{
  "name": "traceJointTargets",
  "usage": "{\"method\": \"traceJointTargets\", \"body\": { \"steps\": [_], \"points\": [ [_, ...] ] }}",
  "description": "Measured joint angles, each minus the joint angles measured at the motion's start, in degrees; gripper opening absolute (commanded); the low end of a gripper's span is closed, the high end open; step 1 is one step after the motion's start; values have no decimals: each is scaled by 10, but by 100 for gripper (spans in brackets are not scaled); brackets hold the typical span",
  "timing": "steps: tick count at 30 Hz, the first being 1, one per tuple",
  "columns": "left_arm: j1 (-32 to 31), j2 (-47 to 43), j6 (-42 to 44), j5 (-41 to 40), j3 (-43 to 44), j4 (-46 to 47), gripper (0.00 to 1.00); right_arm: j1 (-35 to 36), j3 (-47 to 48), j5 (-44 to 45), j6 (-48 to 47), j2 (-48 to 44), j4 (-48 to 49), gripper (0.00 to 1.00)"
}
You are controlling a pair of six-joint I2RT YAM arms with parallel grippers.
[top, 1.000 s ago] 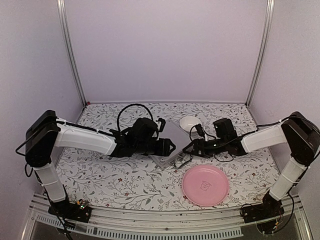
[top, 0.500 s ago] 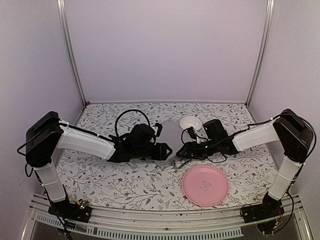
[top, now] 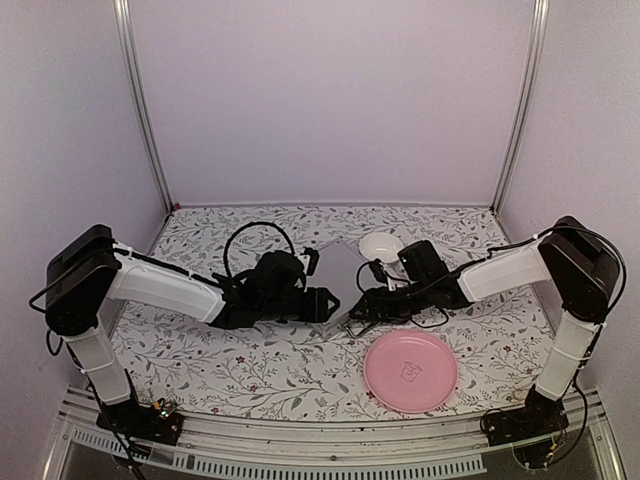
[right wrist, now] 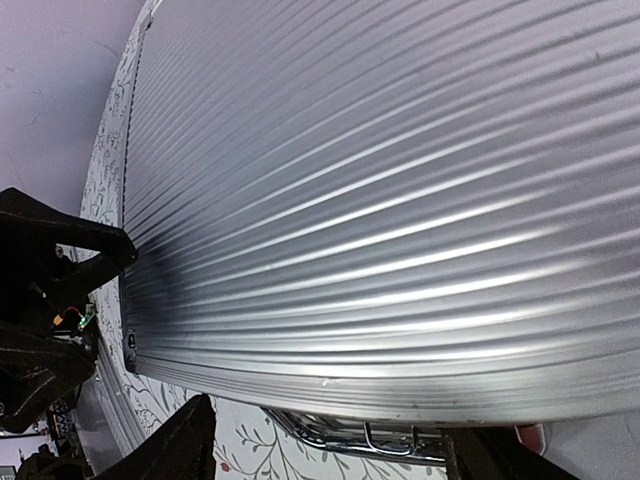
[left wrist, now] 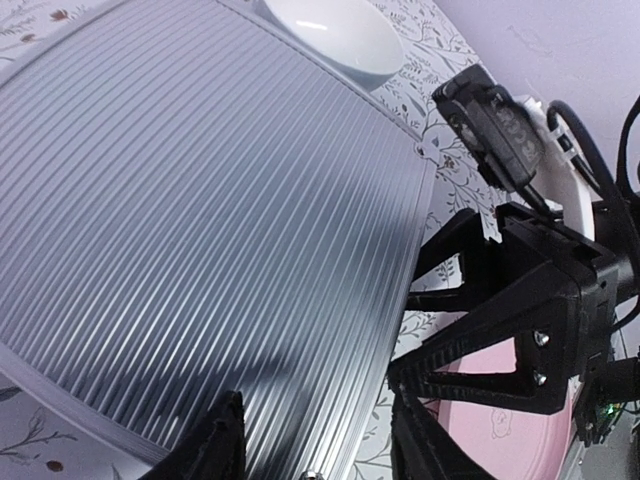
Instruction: Pack up texas hold em set
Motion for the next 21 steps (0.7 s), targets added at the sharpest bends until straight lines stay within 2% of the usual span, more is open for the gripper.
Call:
{"method": "traceJointTargets", "body": {
  "steps": [21],
  "points": [
    [0, -2, -6, -1, -3, 2, 50, 5, 9, -34, 39, 4, -4, 75]
  ]
}}
